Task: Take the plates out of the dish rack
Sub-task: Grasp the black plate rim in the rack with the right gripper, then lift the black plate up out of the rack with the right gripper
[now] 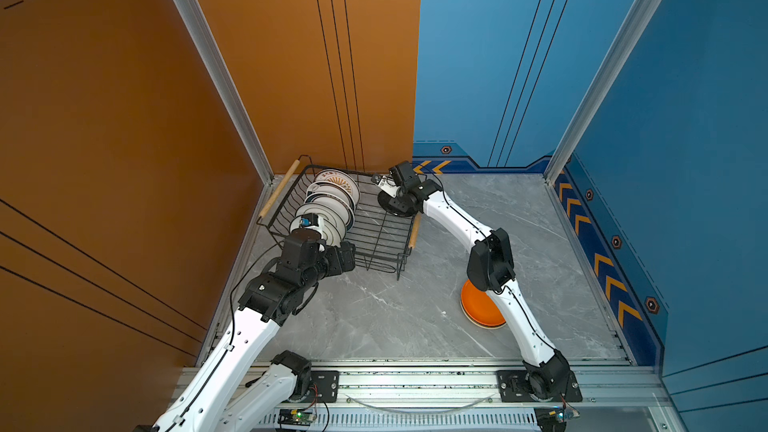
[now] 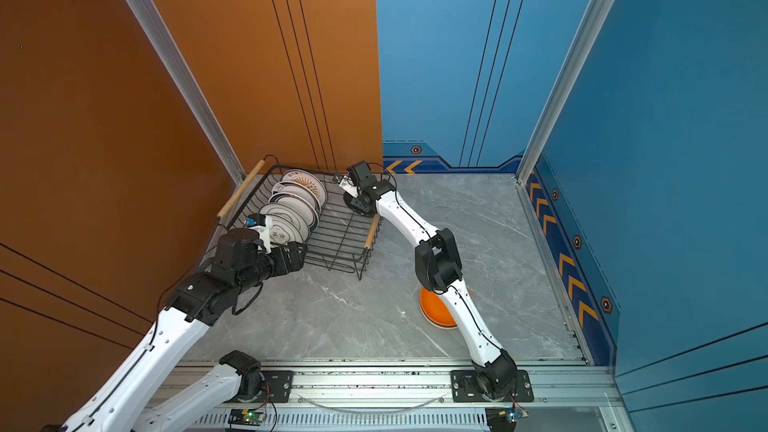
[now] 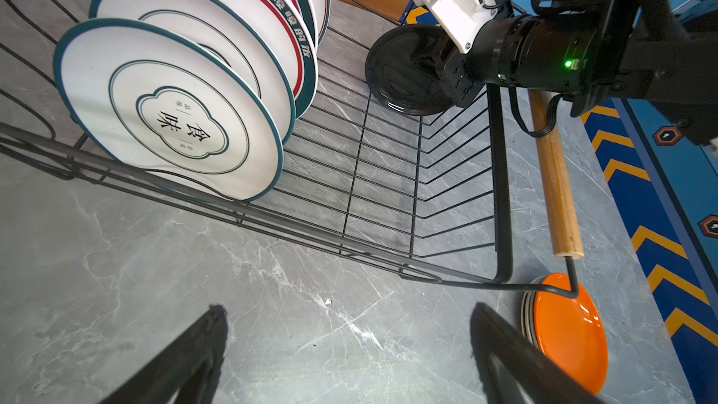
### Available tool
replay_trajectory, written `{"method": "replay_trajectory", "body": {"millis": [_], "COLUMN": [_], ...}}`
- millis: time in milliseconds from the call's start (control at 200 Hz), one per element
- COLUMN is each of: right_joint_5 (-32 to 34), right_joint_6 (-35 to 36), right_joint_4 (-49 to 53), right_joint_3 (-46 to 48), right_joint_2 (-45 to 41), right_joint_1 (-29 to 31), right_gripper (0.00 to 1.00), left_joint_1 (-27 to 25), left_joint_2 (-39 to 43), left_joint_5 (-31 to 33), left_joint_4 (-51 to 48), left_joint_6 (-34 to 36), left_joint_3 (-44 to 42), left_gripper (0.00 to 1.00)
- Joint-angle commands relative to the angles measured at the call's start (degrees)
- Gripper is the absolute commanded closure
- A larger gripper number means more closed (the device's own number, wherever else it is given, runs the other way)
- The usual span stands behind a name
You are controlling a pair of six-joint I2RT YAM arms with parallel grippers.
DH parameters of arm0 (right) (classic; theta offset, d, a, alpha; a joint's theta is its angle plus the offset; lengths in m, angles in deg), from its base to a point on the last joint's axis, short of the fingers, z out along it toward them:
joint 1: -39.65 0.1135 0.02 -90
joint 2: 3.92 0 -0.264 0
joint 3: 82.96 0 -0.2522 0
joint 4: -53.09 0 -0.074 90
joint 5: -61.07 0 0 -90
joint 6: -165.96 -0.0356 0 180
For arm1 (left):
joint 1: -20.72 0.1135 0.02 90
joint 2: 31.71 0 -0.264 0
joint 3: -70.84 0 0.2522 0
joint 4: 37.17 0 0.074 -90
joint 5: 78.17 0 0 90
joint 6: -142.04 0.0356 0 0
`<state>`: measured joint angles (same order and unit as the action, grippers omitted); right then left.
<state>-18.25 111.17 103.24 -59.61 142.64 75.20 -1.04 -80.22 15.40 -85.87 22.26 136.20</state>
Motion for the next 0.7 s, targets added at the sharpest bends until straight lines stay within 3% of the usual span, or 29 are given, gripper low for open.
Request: {"method": "replay_trajectory", "body": {"millis": [0,696], "right_joint_5": [2.15,-1.08], "right_joint_6": [-1.40,-7.22], "right_joint_4": [1.09,-1.05], "right_joint_3": [0.05,0.72], "right_joint_2": [-2.35,-9.66], "right_joint_1": [0.92,0.80], "right_gripper": [1.00,1.00], "left_joint_1": [0.35,0.38], "left_joint_2": [-0.40,0.79], "left_joint_5": [1.74,2.87], "left_joint_4": [1.19,1.69], "left_joint_6": [0.13,-0.11], "left_joint_3": [-0.98,-1.52], "left_gripper": [0.02,0.02]}}
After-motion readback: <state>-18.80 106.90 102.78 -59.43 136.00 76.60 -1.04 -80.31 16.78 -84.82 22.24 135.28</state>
